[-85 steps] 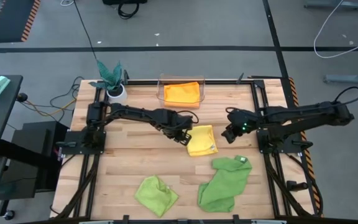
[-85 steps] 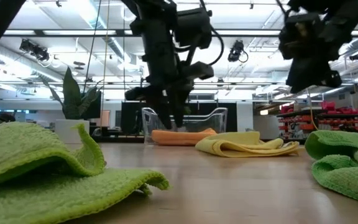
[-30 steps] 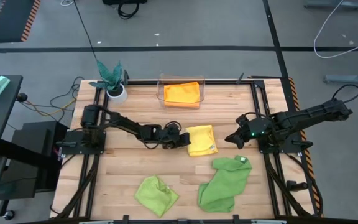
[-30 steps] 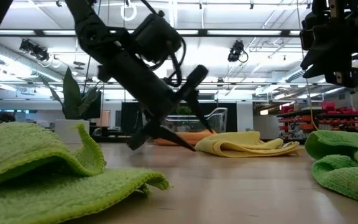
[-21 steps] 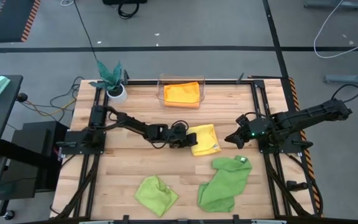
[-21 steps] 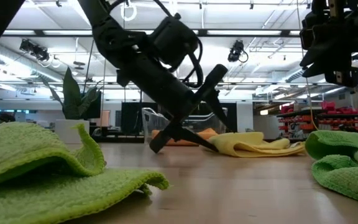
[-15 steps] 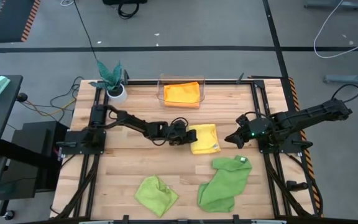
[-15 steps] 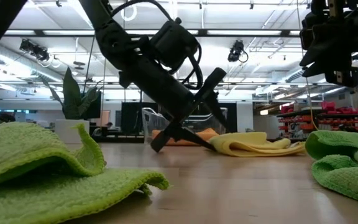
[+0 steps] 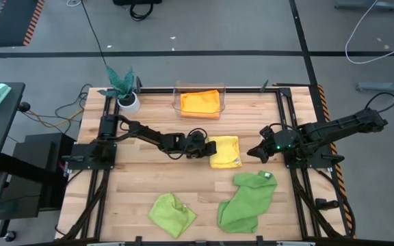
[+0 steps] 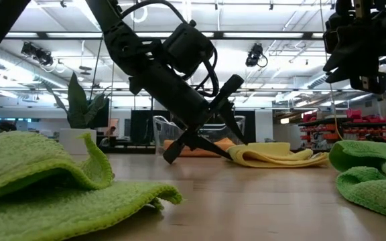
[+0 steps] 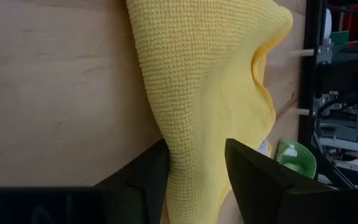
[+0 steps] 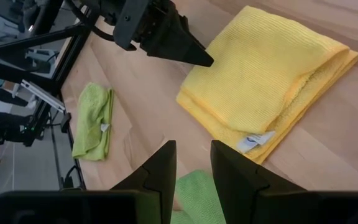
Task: Fold microfiber towels
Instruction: Put the yellow towel into the transparent bin
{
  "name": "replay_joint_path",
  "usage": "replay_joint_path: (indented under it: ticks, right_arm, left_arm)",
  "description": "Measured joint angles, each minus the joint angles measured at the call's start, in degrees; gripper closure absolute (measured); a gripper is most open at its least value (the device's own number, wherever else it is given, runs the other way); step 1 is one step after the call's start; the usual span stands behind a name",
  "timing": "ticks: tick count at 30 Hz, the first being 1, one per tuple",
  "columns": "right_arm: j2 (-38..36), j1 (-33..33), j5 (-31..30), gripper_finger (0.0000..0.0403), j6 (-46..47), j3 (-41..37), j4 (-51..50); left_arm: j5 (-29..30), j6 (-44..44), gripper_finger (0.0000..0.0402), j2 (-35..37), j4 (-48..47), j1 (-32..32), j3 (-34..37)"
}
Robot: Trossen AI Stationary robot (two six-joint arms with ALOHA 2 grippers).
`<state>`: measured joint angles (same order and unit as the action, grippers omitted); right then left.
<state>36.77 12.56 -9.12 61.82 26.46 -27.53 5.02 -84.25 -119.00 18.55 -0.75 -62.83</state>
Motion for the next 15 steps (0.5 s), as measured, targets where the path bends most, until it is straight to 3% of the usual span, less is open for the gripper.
replay_joint_path:
  ticks: [15]
  right_arm:
    - [2.5,-0.04,-0.74,0.0295,0.97,0.07,-0.15]
  left_arm:
    - [0.56,2.92,0.0264,-1.02,-2.42,-1.77,-2.49]
